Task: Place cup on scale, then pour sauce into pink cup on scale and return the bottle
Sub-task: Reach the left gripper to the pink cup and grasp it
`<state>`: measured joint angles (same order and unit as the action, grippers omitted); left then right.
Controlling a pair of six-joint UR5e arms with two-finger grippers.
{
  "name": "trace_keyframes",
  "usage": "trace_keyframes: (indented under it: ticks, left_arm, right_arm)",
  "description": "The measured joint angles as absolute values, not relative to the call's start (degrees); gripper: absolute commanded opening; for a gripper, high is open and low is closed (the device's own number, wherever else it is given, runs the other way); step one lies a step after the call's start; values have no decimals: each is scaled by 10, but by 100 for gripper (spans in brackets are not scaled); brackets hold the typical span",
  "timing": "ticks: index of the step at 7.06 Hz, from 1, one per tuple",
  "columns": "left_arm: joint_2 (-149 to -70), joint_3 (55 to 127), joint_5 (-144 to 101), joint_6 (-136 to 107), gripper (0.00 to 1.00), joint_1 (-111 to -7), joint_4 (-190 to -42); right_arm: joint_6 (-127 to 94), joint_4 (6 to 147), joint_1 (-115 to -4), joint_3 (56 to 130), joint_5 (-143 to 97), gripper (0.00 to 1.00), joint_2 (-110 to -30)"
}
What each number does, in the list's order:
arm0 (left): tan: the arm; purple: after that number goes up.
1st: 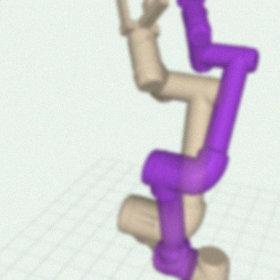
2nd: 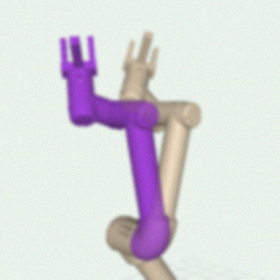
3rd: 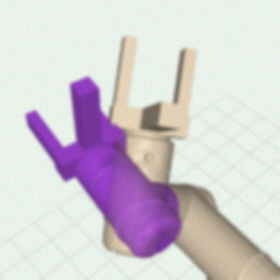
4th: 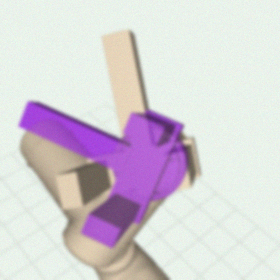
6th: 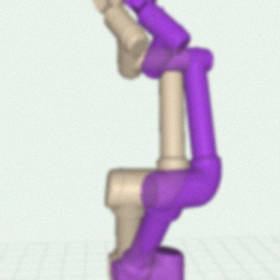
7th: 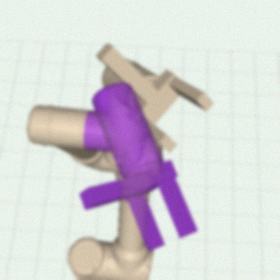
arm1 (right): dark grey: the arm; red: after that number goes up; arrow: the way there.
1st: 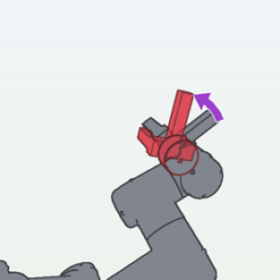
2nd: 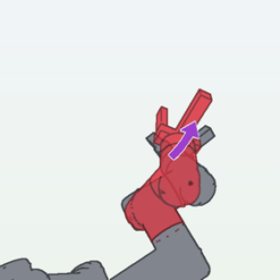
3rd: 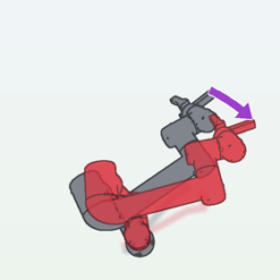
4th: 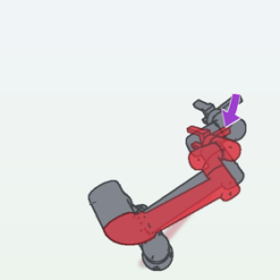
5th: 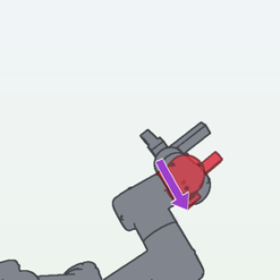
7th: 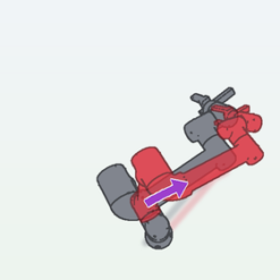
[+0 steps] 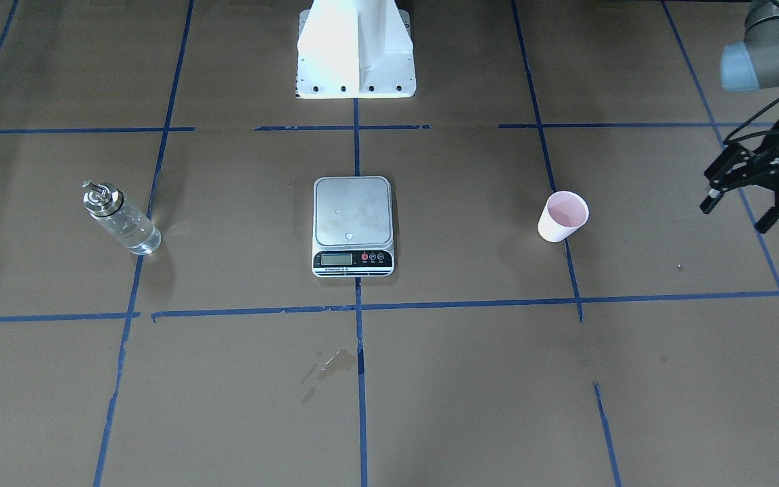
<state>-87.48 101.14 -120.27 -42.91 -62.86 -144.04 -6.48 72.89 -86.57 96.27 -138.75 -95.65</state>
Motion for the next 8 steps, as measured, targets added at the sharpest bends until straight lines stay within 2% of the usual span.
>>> trace_keyframes:
  ticks: [2,4,7,8]
  left_arm:
    - [-871,1049,-1129,-534,96,-524,-1427]
    - [-871,1076,-1068,-587,78,-453,-1378]
    - [-872,1068,-1028,-598,68,-424,-1344]
    - [-873,1066,-1026,-598,68,-420,-1343]
  right_arm:
    - [-65,729,-866,963,-1387,100,-958]
    - [-65,729,-866,962,-1386,100,-958]
    - [-65,729,-866,961,-1387,100,-959]
    - [-65,729,-866,961,-1387,100,-959]
